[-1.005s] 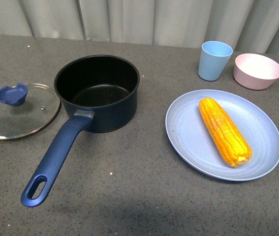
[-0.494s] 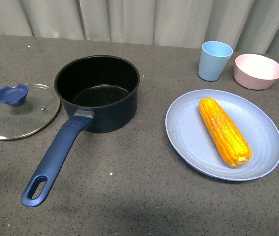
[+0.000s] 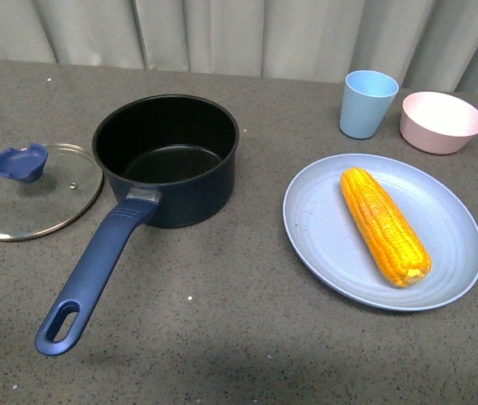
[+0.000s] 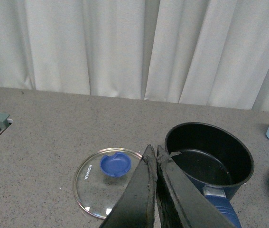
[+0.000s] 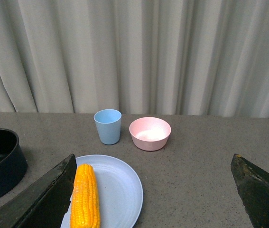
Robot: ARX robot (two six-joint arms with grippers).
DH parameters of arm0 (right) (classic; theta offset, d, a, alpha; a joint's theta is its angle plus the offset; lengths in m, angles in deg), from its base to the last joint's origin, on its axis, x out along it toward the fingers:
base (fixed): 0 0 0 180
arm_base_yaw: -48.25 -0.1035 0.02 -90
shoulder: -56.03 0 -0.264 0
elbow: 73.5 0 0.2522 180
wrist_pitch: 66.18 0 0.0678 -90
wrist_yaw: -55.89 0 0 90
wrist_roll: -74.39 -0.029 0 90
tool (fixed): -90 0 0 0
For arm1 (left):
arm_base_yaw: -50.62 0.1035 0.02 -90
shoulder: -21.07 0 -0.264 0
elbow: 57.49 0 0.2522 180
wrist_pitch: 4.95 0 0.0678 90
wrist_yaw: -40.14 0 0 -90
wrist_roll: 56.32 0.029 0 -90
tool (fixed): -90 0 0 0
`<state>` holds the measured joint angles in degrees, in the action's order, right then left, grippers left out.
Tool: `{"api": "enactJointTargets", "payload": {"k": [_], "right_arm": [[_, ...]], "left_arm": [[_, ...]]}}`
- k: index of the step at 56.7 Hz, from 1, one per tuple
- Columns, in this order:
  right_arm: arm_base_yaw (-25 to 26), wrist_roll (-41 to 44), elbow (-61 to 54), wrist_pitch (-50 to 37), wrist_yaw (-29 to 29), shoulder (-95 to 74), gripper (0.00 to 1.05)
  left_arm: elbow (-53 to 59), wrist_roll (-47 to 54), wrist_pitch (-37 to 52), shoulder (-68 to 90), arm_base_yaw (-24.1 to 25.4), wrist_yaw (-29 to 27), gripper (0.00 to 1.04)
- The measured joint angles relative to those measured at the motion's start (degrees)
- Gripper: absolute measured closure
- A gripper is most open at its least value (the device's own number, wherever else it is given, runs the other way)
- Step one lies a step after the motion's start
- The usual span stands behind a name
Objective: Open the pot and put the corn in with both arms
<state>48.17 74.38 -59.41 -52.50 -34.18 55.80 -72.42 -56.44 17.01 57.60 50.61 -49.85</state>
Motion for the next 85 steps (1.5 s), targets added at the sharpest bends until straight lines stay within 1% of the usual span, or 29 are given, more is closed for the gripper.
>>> {"api": "enactJointTargets", "payload": {"k": [34, 65, 69, 71, 77, 79, 81, 82, 85], "right_arm": [[0.00, 0.00, 0.00, 0.00, 0.00, 0.00, 0.09], [0.00, 0.00, 0.00, 0.00, 0.00, 0.00, 0.09], [0.00, 0.00, 0.00, 0.00, 0.00, 0.00, 0.09], [0.00, 0.00, 0.00, 0.00, 0.00, 0.00, 0.09], [0.00, 0.00, 0.00, 0.00, 0.00, 0.00, 0.09], [-0.09, 1.16, 0.37, 1.27, 0.68, -0.55, 0.09], [-0.02, 3.52, 2.19, 5.51, 1.64, -3.37, 0.09], [0.07, 4.26, 2.58, 6.05, 1.66, -4.39, 0.09], [0.28, 7.08, 4.13, 4.26, 2.58, -12.50, 0.09]], "left_arm": [[0.04, 0.00, -17.00, -18.03, 0.00, 0.00, 1.01], [0.04, -0.02, -25.79, -26.80, 0.00, -0.02, 1.01], [0.04, 0.00, -32.68, -31.91, 0.00, 0.04, 1.01], [0.04, 0.00, -34.71, -33.94, 0.00, 0.00, 1.01], [0.04, 0.00, -35.50, -36.15, 0.00, 0.00, 1.01], [0.04, 0.00, -35.56, -36.17, 0.00, -0.02, 1.01], [0.04, 0.00, -35.60, -36.20, 0.00, -0.02, 1.01], [0.04, 0.00, -35.60, -36.20, 0.00, -0.02, 1.01], [0.04, 0.00, -35.63, -36.22, 0.00, 0.02, 1.01]]}}
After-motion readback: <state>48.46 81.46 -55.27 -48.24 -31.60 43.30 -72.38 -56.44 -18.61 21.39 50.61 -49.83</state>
